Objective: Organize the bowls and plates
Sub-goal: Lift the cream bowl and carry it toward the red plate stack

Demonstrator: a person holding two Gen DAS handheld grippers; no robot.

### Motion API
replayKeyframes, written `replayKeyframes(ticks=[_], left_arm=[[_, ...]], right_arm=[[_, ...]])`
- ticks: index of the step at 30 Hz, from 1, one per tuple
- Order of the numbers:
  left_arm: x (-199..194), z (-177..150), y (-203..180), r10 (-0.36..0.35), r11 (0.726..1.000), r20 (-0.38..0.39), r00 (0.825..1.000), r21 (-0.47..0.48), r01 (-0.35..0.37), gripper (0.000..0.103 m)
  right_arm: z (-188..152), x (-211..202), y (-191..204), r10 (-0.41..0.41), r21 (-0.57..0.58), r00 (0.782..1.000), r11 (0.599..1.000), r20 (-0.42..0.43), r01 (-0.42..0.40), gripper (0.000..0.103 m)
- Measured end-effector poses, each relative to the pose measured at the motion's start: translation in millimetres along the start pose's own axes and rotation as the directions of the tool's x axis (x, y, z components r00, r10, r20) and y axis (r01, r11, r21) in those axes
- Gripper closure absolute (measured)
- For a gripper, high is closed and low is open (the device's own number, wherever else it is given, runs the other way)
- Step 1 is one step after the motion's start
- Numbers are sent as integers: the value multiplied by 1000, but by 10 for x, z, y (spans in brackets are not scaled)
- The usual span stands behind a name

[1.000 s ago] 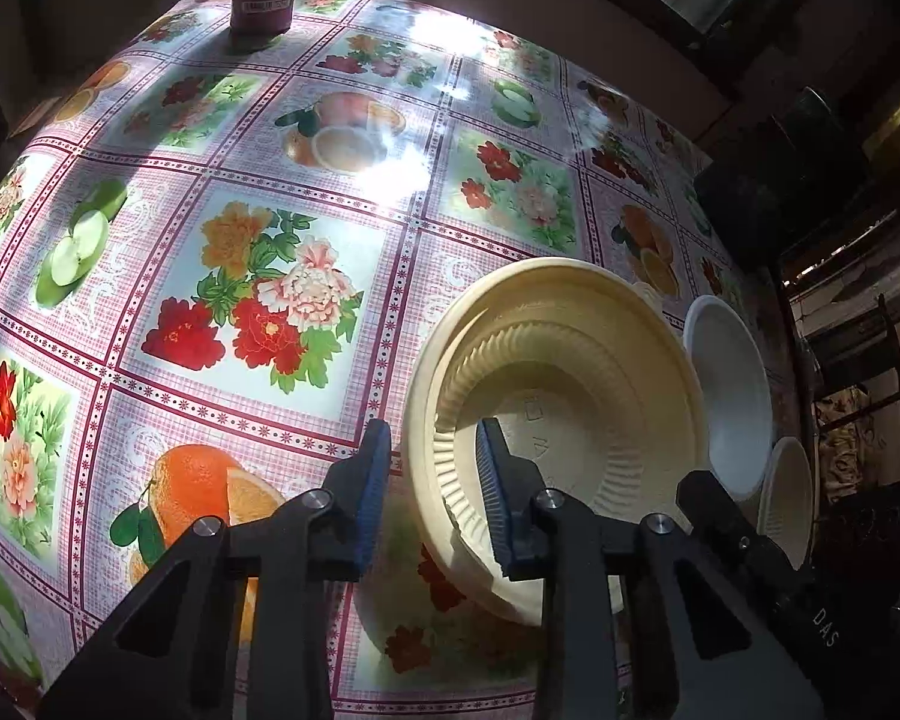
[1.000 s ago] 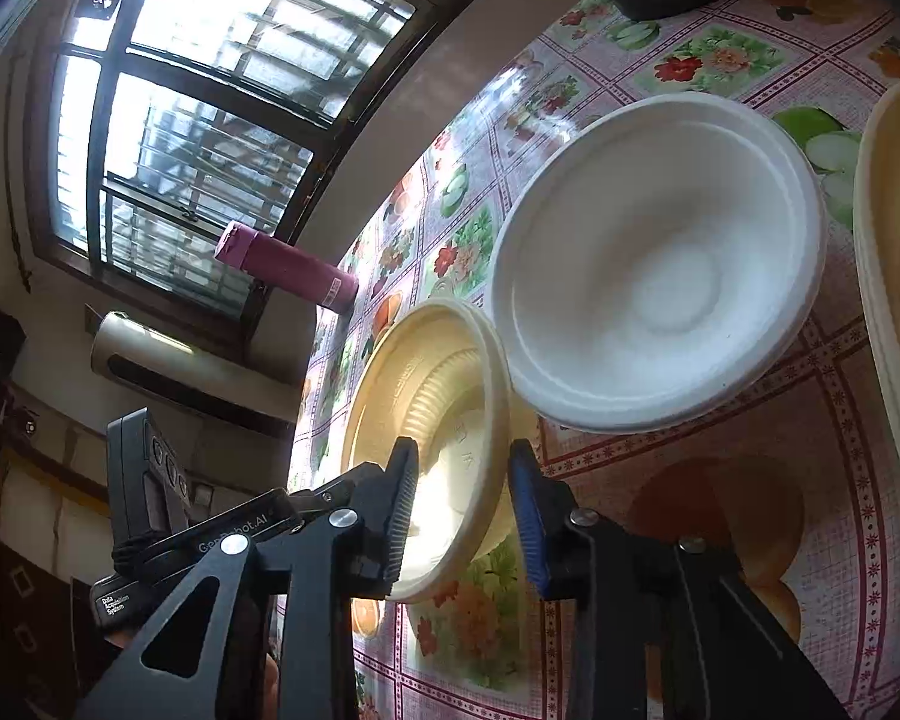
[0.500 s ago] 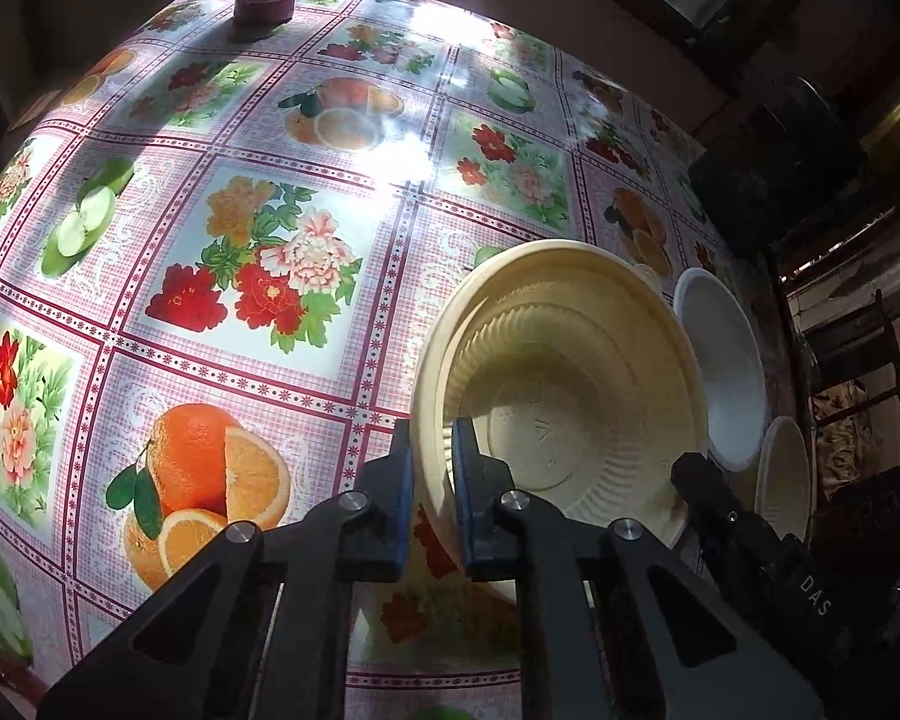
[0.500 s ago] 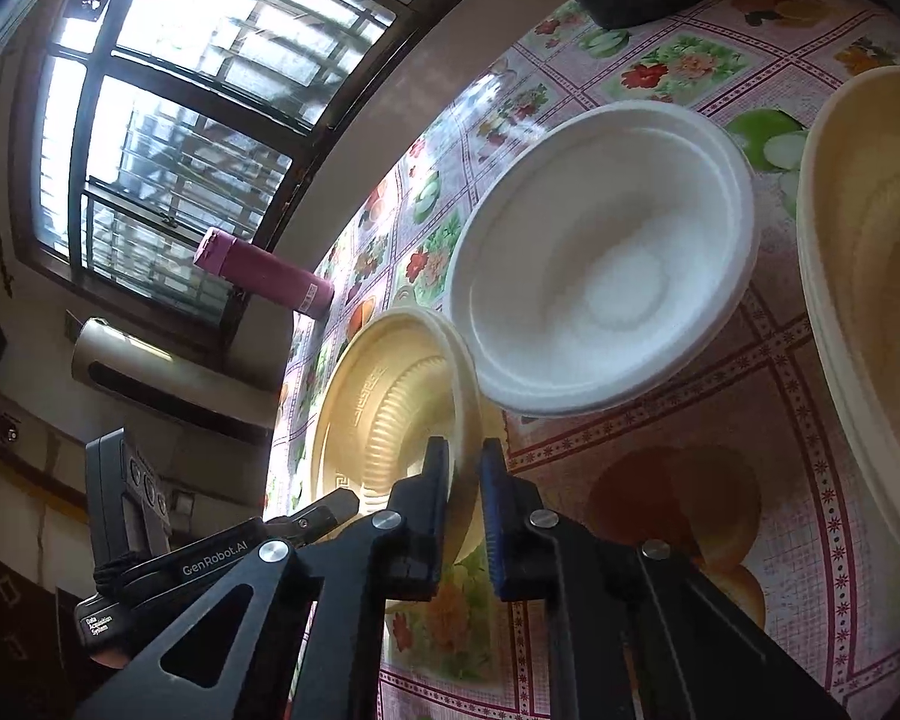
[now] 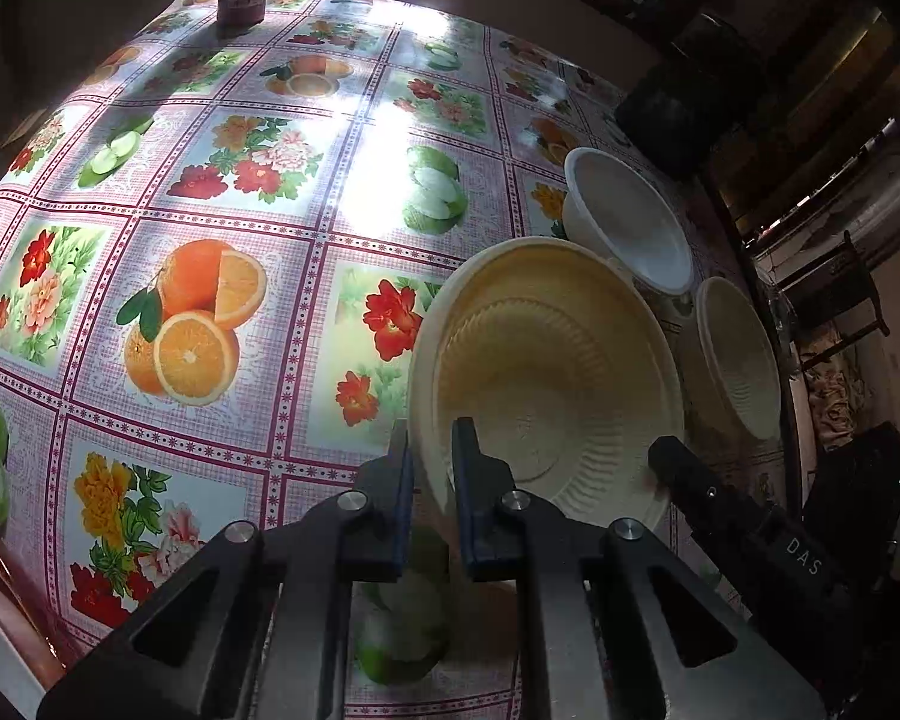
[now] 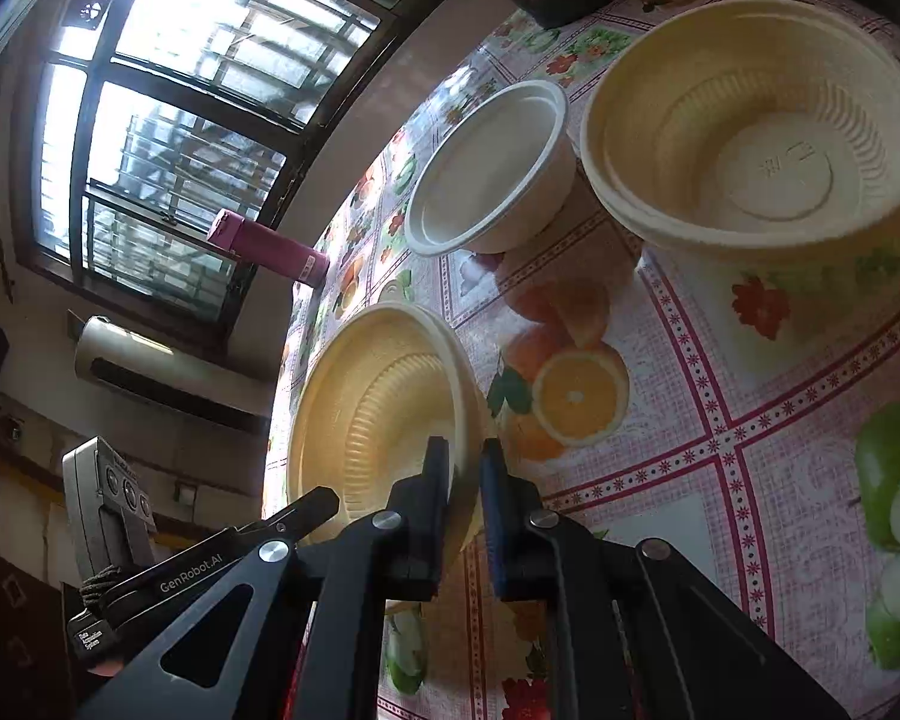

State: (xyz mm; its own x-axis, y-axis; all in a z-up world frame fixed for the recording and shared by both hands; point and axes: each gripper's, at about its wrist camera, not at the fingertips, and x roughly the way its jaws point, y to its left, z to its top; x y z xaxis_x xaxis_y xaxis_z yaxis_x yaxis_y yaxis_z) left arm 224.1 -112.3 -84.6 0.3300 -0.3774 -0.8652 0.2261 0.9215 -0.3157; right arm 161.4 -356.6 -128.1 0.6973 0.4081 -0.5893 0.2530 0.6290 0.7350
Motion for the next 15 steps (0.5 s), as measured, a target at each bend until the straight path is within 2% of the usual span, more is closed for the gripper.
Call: replayKeyframes(ticks=[8,15], left_arm=[[-343,-623,-149,-40,999,45,998,37,39,93],[-608,-1027,-215,-52,996,94,994,82,44,91]], right_arm=[[-515,-652,10,-9,-51,999,999,44,11,93],[-834,-1072,73,3,-81,997,997,73,3,93]])
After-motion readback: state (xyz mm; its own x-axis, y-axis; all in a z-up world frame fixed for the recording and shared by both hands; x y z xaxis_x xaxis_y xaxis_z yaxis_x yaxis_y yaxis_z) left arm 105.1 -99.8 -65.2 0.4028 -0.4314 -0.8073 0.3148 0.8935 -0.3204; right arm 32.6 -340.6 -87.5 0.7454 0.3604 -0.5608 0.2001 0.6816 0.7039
